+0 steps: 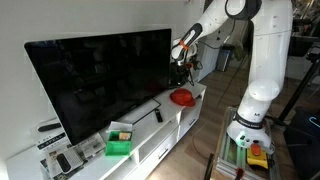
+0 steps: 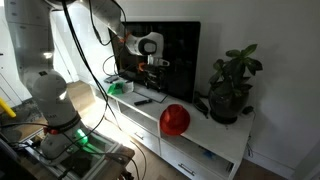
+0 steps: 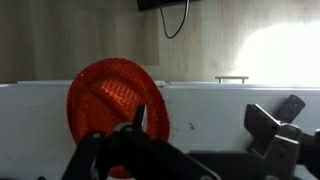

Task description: Hang the red hat on the right side of the tv

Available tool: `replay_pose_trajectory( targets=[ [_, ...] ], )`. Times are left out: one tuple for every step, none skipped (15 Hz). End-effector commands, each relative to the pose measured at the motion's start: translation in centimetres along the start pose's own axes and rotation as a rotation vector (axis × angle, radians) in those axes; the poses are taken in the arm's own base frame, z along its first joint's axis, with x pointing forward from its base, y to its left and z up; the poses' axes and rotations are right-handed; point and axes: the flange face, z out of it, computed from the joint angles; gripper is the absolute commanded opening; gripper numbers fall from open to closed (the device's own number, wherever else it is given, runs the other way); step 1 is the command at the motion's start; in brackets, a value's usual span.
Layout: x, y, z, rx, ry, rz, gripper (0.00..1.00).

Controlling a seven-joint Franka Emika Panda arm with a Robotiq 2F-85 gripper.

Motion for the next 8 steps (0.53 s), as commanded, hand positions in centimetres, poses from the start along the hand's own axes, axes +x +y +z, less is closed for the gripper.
replay_pose_trajectory(
  targets=[
    [1.5, 0.8, 2.1, -0.047, 0.065, 0.009, 1.00],
    [2.0, 0.8, 2.8, -0.061, 0.089, -0.014, 1.00],
    [2.5, 0.9, 3.6, -0.069, 0.108, -0.015, 1.00],
    [3.0, 0.9, 4.5, -0.094, 0.128, -0.013, 1.00],
    [3.4, 1.0, 5.4, -0.109, 0.142, -0.014, 1.00],
    [3.8, 1.1, 6.1, -0.122, 0.158, -0.012, 1.00],
    [4.2, 1.2, 7.0, -0.154, 0.174, -0.005, 1.00],
    [4.5, 1.3, 7.8, -0.166, 0.180, -0.006, 1.00]
  ],
)
